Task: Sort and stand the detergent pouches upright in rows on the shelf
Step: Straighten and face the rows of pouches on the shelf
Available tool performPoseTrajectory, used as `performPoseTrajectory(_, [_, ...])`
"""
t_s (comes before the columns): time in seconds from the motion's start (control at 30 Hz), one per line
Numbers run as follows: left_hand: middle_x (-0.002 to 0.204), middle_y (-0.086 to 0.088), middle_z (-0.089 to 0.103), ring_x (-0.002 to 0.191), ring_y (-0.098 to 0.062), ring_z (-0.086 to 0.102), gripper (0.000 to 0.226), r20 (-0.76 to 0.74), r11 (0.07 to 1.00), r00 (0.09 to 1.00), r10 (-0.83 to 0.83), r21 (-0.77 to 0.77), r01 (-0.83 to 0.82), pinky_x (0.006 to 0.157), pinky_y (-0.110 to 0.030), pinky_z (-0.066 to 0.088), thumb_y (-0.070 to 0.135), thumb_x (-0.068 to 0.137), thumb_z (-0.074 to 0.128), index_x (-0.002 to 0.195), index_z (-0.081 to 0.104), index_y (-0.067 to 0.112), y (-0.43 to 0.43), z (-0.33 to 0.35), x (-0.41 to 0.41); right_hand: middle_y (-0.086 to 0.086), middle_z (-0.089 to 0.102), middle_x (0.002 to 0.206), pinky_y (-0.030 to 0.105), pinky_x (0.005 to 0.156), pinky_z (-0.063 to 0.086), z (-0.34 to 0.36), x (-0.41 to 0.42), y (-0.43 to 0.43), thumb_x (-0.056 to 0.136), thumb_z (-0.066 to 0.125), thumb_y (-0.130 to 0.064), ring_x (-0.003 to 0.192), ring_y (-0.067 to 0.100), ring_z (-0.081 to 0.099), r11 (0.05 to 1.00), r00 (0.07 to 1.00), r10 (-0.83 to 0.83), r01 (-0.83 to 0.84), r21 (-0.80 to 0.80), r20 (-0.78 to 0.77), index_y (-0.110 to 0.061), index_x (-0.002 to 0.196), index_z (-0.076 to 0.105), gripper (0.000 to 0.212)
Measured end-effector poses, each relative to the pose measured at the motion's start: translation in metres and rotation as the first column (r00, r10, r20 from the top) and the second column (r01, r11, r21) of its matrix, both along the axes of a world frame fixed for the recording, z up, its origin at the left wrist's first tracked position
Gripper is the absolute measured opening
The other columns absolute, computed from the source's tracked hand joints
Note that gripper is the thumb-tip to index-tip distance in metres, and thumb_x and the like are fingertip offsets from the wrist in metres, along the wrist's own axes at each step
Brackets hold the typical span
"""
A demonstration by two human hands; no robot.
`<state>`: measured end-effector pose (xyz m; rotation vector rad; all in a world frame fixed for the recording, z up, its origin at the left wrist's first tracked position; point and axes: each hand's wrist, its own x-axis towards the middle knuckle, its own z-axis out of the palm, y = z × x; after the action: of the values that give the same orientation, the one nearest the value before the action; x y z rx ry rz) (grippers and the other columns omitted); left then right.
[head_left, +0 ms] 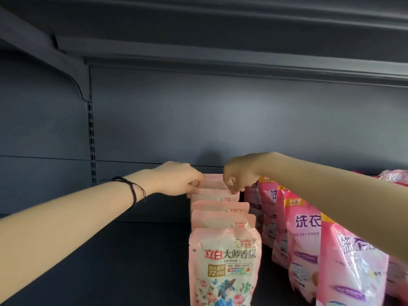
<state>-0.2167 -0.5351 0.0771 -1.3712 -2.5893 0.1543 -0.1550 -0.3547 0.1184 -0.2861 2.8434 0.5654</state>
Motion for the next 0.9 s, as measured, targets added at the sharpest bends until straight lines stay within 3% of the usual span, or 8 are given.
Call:
performPoseTrajectory(0.2, [0.09, 0.017, 0.068, 0.072, 0.0, 0.051, 0.012, 0.041, 0.998, 0.998, 0.052, 0.018, -0.053, 0.062, -0.027, 0.036, 0.03, 0.097, 0.048, 0.103, 0.057, 0.028, -0.011, 0.0, 0.005, 0.006, 0.068, 0.09, 0.034, 0.071, 0.053, -0.004, 0.004, -0.004, 0.095, 0.054, -0.022, 0.068, 0.017, 0.059, 0.999, 1.0, -0.012, 0.012, -0.046, -0.009, -0.019, 0.079, 0.056, 0.017])
performPoseTrajectory(0.27, [0.097, 0.018, 0.065, 0.077, -0.002, 0.051, 0.018, 0.032, 0.991, 0.997, 0.074, 0.11, -0.077, 0.06, -0.025, 0.036, 0.033, 0.097, 0.048, 0.112, 0.056, 0.034, -0.013, -0.001, 0.008, 0.007, 0.07, 0.095, 0.036, 0.076, 0.055, 0.0, 0.011, -0.003, 0.094, 0.053, -0.022, 0.069, 0.018, 0.061, 0.995, 0.997, -0.042, 0.036, -0.089, -0.066, -0.018, 0.084, 0.061, 0.013])
performPoseTrajectory(0.33, [0.099, 0.019, 0.066, 0.084, -0.005, 0.058, 0.016, 0.092, 0.941, 0.994, 0.06, 0.328, -0.087, 0.066, -0.028, 0.044, 0.034, 0.096, 0.049, 0.11, 0.057, 0.037, -0.015, -0.004, 0.015, 0.008, 0.072, 0.094, 0.032, 0.074, 0.057, 0.005, 0.024, -0.003, 0.093, 0.051, -0.02, 0.07, 0.019, 0.064, 0.957, 0.971, -0.105, 0.04, -0.287, -0.215, -0.017, 0.088, 0.064, 0.014])
performPoseTrajectory(0.4, [0.091, 0.016, 0.068, 0.081, -0.003, 0.062, 0.01, 0.222, 0.795, 0.974, -0.04, 0.597, -0.103, 0.072, -0.031, 0.049, 0.034, 0.095, 0.053, 0.1, 0.062, 0.035, -0.016, -0.014, 0.028, 0.005, 0.072, 0.084, 0.023, 0.062, 0.053, 0.002, 0.048, -0.006, 0.091, 0.051, -0.019, 0.071, 0.016, 0.064, 0.759, 0.892, -0.24, -0.075, -0.647, -0.384, -0.015, 0.087, 0.067, 0.017])
performPoseTrajectory(0.47, [0.086, 0.013, 0.071, 0.079, -0.001, 0.064, 0.011, 0.332, 0.595, 0.925, -0.184, 0.787, -0.164, 0.071, -0.024, 0.046, 0.031, 0.095, 0.055, 0.092, 0.066, 0.031, -0.017, -0.027, 0.05, 0.0, 0.07, 0.076, 0.024, 0.06, 0.052, -0.017, 0.081, -0.014, 0.09, 0.053, -0.014, 0.069, 0.015, 0.064, 0.398, 0.784, -0.406, -0.311, -0.863, -0.469, -0.015, 0.085, 0.07, 0.018])
performPoseTrajectory(0.6, [0.087, 0.01, 0.072, 0.081, -0.002, 0.065, 0.016, 0.387, 0.183, 0.859, -0.335, 0.921, -0.344, 0.072, -0.024, 0.048, 0.021, 0.095, 0.053, 0.089, 0.068, 0.023, -0.025, -0.063, 0.098, 0.001, 0.069, 0.072, 0.034, 0.06, 0.052, -0.086, 0.142, -0.031, 0.09, 0.057, -0.012, 0.068, 0.019, 0.063, 0.03, 0.623, -0.618, -0.59, -0.807, -0.479, -0.017, 0.076, 0.069, 0.019])
performPoseTrajectory(0.67, [0.083, 0.008, 0.072, 0.078, -0.002, 0.065, 0.014, 0.388, 0.026, 0.839, -0.381, 0.912, -0.41, 0.072, -0.024, 0.048, 0.019, 0.092, 0.056, 0.086, 0.068, 0.017, -0.023, -0.087, 0.121, 0.0, 0.07, 0.074, 0.03, 0.061, 0.048, -0.121, 0.151, -0.036, 0.09, 0.06, -0.013, 0.067, 0.014, 0.062, -0.098, 0.616, -0.683, -0.611, -0.786, -0.394, -0.021, 0.077, 0.069, 0.018])
performPoseTrajectory(0.9, [0.095, 0.001, 0.073, 0.095, -0.012, 0.068, 0.036, 0.424, -0.166, 0.721, -0.548, 0.79, -0.59, 0.084, -0.029, 0.049, 0.046, 0.081, 0.054, 0.094, 0.07, 0.017, -0.001, -0.139, 0.159, -0.001, 0.074, 0.086, 0.032, 0.075, 0.053, -0.18, 0.145, -0.056, 0.088, 0.063, -0.022, 0.082, 0.012, 0.07, -0.355, 0.664, -0.739, -0.522, -0.776, -0.109, -0.022, 0.091, 0.071, 0.009])
